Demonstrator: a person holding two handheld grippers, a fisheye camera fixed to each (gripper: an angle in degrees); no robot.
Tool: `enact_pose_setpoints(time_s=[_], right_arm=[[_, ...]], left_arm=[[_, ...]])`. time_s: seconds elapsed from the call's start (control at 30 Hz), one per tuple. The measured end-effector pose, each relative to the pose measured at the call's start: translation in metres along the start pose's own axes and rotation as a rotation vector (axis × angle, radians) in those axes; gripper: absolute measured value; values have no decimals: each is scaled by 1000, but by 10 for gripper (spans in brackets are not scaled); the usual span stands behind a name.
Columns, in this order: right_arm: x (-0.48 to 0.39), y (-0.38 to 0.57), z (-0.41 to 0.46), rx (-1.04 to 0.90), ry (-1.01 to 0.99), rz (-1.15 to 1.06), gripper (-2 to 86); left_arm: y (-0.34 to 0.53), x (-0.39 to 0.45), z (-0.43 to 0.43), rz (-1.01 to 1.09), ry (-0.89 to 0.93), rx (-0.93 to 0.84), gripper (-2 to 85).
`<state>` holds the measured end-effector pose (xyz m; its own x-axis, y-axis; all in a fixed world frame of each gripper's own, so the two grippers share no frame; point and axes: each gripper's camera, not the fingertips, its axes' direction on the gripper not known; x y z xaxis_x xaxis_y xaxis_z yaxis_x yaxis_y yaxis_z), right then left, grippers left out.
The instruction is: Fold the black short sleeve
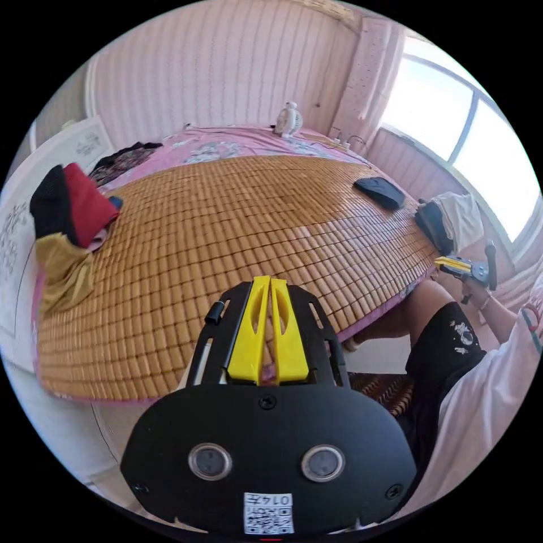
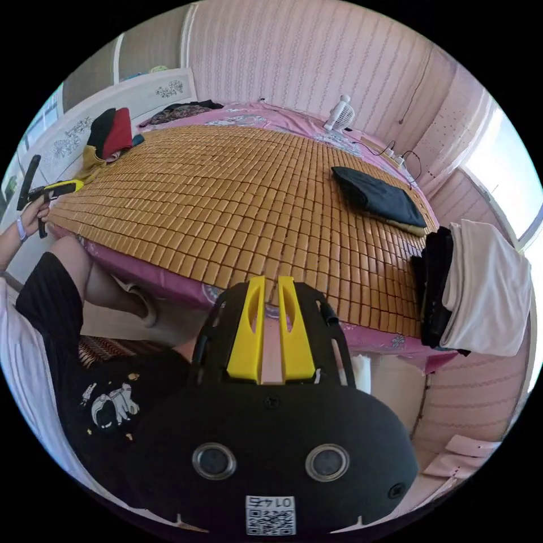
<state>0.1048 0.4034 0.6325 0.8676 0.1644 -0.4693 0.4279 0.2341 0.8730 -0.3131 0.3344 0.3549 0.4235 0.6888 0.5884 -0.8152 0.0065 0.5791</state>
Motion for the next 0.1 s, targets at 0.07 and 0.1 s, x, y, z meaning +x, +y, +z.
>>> enact_pose_setpoints(time_s=[0.07, 0.1], right_arm=[[-40, -16, -3, 37, -82, -93, 45], [-50, -24, -3, 43, -98, -125, 46]], left_arm=[[42, -24, -32, -114, -83, 24, -10], [67, -38, -50, -192, -130, 39, -9]])
